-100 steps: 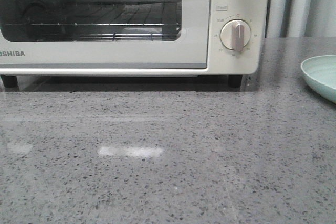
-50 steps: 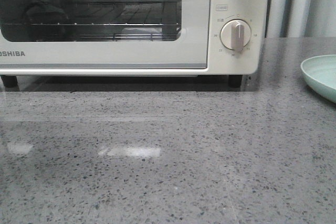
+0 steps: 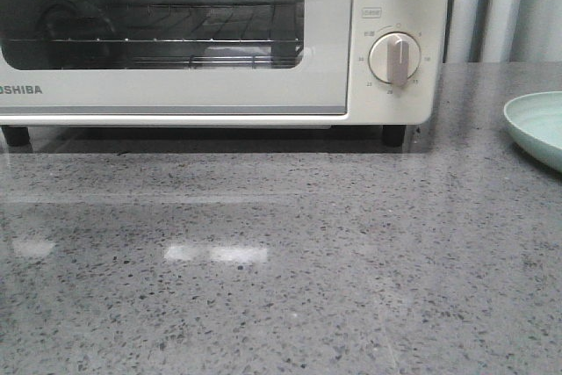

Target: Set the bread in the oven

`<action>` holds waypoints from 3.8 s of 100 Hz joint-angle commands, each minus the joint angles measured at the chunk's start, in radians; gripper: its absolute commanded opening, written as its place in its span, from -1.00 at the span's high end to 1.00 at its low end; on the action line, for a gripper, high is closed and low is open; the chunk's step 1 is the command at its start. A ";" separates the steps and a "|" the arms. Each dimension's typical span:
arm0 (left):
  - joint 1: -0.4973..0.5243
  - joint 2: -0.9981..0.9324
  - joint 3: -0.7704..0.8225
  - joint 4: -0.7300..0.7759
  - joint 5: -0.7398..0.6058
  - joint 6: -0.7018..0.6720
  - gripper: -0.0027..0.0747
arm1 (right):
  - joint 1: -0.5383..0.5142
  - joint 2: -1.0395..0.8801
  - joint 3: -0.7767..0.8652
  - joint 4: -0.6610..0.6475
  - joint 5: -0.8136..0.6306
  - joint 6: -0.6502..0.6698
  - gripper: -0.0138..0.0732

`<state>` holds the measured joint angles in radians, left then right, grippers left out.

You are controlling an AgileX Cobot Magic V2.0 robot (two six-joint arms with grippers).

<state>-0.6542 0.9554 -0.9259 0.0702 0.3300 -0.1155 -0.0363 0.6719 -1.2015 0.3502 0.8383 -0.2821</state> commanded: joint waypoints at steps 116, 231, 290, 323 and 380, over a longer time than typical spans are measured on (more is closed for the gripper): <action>0.099 0.132 0.016 -0.053 0.033 -0.001 0.99 | 0.003 0.022 -0.035 0.026 -0.050 -0.014 0.75; 0.024 -0.558 0.227 -0.273 -0.080 0.130 0.99 | 0.003 0.035 -0.015 0.019 0.093 -0.014 0.75; 0.131 -0.526 0.060 0.158 0.037 0.015 0.99 | 0.001 0.381 -0.017 -0.259 0.146 0.080 -0.23; 0.166 -0.526 0.060 0.156 0.036 0.015 0.99 | -0.012 0.605 -0.026 -0.284 0.241 0.123 -0.10; 0.166 -0.526 0.060 0.148 0.038 0.015 0.99 | -0.012 0.780 -0.022 -0.359 0.259 0.126 -0.04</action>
<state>-0.4899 0.4117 -0.8341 0.2201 0.4426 -0.0890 -0.0423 1.4617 -1.1958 0.0000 1.1060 -0.1588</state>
